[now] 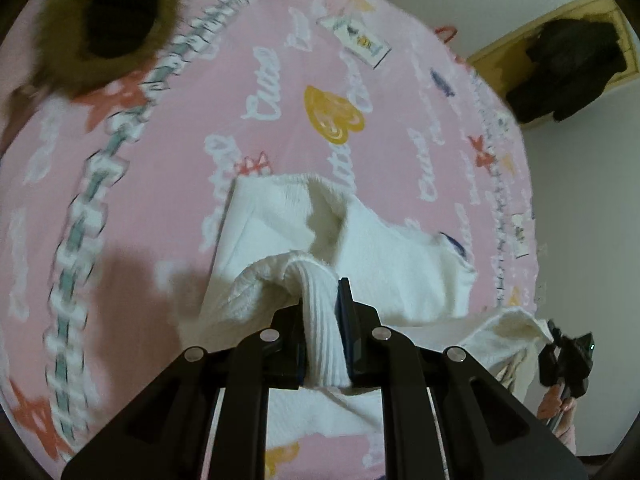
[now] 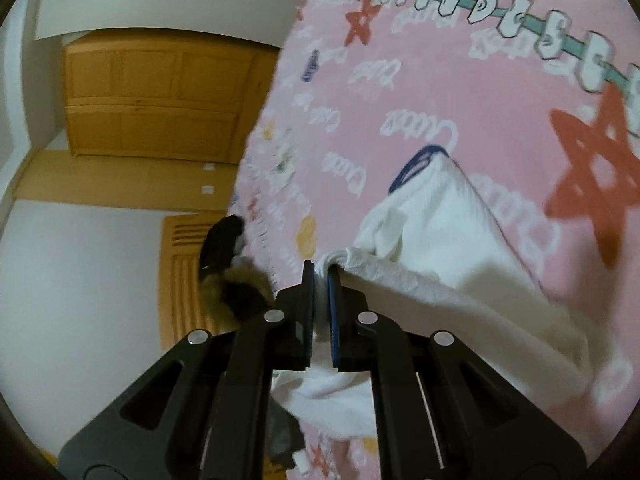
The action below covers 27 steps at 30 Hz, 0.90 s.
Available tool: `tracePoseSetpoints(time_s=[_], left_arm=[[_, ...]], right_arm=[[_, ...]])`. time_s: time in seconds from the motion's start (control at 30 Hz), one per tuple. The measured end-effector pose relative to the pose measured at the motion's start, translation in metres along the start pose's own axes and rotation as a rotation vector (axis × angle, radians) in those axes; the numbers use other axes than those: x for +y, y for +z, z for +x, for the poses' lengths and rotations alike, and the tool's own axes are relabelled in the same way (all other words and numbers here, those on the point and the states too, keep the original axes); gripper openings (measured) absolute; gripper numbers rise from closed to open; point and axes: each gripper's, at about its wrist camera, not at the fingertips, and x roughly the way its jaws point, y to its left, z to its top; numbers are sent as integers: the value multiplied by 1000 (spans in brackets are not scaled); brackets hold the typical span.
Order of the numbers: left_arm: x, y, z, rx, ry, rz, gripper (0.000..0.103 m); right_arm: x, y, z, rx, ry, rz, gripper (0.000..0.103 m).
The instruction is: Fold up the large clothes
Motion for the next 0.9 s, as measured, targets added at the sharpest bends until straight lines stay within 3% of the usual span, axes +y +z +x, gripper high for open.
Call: tracePoseSetpoints(time_s=[0.07, 0.17, 0.3, 0.47, 0.53, 0.57, 0.67, 0.7, 0.77, 0.8, 0.87, 0.9], left_arm=[[-1, 31, 32, 40, 18, 18, 12], [0, 68, 68, 75, -33, -24, 12], [7, 106, 123, 186, 34, -43, 12], [19, 114, 157, 343, 38, -23, 17], [23, 117, 159, 402, 46, -7, 35], [25, 121, 156, 415, 56, 2, 39], [31, 139, 137, 393, 84, -3, 53], [30, 145, 129, 366, 117, 1, 58], [29, 157, 111, 318, 143, -1, 59], [24, 161, 101, 294, 156, 5, 59], [6, 162, 87, 243, 175, 57, 62], [-13, 158, 82, 226, 205, 137, 65]], right_arm=[[-13, 23, 35, 14, -53, 29, 6], [-41, 49, 73, -19, -82, 111, 6], [-74, 70, 111, -42, -124, 173, 6], [-107, 86, 133, 80, -115, 244, 9], [-108, 90, 131, 121, -117, 217, 9], [-108, 92, 129, 145, -118, 201, 9], [-106, 99, 125, 182, -144, 173, 11], [-106, 102, 123, 189, -148, 174, 16], [-104, 109, 114, 161, -157, 172, 52], [-102, 112, 110, 135, -175, 167, 79], [-93, 123, 95, 83, -199, 137, 79], [-82, 128, 89, 65, -221, 75, 79]])
